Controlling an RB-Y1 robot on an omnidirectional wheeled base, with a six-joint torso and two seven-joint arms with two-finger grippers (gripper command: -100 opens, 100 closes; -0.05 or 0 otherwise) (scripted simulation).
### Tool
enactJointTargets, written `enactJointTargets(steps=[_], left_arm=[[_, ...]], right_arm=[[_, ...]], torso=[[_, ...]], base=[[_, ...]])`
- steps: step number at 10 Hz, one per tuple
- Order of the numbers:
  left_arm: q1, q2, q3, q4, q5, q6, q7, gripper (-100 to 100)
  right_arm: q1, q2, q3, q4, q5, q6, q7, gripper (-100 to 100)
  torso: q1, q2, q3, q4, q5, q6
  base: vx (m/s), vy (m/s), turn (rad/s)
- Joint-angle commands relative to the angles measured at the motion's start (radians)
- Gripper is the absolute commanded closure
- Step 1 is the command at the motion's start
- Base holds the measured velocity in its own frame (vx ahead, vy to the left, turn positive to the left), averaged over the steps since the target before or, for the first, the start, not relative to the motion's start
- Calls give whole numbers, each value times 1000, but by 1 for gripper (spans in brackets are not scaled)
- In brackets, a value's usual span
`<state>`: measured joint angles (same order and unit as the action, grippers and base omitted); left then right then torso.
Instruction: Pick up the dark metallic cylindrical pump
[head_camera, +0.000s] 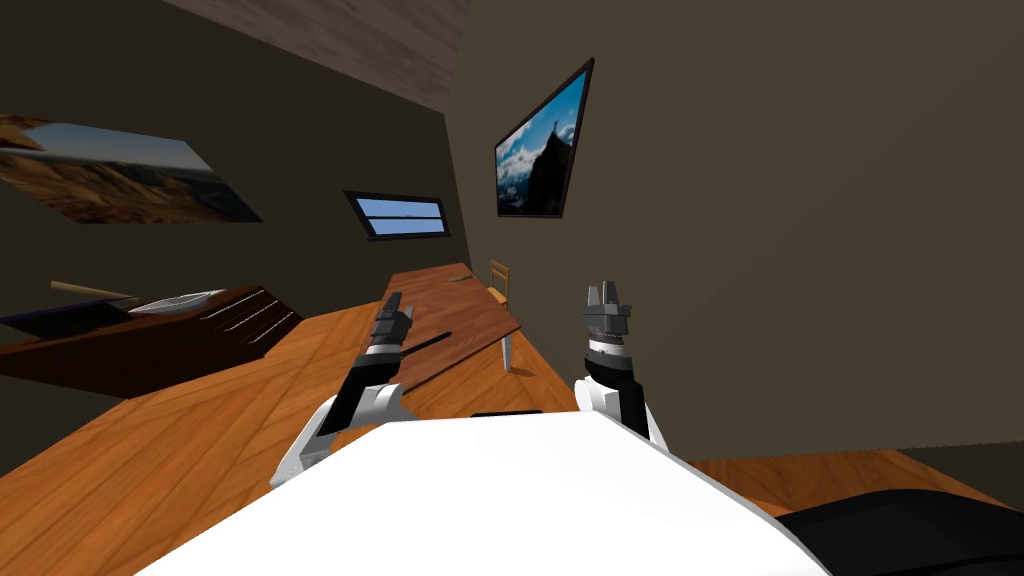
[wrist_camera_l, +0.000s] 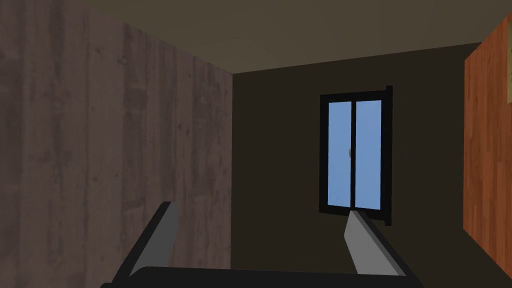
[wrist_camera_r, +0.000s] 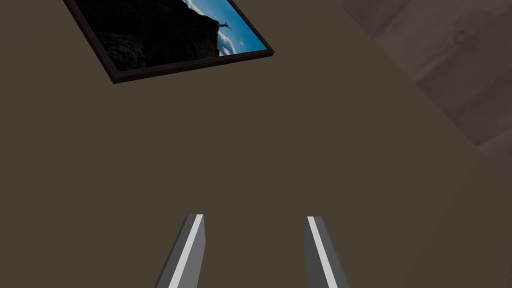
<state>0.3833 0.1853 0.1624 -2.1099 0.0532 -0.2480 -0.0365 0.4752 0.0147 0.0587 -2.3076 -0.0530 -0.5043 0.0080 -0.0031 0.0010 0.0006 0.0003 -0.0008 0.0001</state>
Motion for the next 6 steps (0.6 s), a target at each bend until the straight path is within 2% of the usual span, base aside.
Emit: enactJointTargets(steps=[1, 2, 3, 4, 5, 6], left_arm=[[-25, 18, 23, 32, 15, 50, 8, -100], [-25, 18, 23, 32, 15, 70, 8, -100], [-49, 31, 41, 68, 25, 98, 13, -100], [-49, 31, 41, 68, 25, 120, 13, -100], [-74, 43, 59, 106, 35, 154, 18, -100], [-74, 43, 59, 107, 35, 170, 18, -100]], right_arm=[[0, 0, 0, 0, 0, 0, 0, 0], [0, 0, 0, 0, 0, 0, 0, 0], [0, 0, 0, 0, 0, 0, 0, 0], [0, 0, 0, 0, 0, 0, 0, 0], [0, 0, 0, 0, 0, 0, 0, 0], [0, 0, 0, 0, 0, 0, 0, 0]], torso=[[0, 0, 0, 0, 0, 0], [-1, 0, 0, 0, 0, 0], [0, -1, 0, 0, 0, 0], [0, 0, 0, 0, 0, 0], [0, 0, 0, 0, 0, 0], [0, -1, 0, 0, 0, 0]], base=[[-21, -58, 31], [-13, -47, 18], [-23, -52, 26], [-19, -41, 18], [-14, -43, 18], [-5, -39, 12]])
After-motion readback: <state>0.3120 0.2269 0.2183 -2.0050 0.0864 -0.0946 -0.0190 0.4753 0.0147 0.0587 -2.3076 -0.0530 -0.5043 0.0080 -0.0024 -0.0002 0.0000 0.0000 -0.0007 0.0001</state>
